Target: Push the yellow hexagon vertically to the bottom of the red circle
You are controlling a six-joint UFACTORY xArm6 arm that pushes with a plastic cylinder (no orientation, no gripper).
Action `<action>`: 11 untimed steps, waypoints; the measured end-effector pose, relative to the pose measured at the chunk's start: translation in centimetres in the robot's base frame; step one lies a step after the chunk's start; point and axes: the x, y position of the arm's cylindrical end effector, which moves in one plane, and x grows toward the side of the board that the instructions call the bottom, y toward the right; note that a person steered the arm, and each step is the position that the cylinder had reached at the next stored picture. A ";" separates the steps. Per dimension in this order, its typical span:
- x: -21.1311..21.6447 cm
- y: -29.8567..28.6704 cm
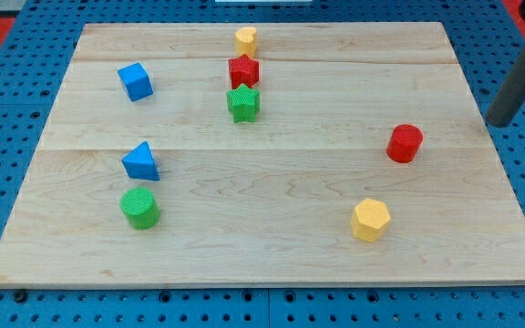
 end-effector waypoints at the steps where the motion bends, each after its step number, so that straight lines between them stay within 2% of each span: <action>1: 2.9 -5.9; 2: 7.2 -9.9; 4: 8.4 -21.0; 5: 11.5 -21.9; 6: 14.1 -18.0; 7: 13.7 -18.8; 8: 17.1 -22.8; 9: 17.7 -16.2; 10: 17.0 -14.8; 11: 18.6 -14.7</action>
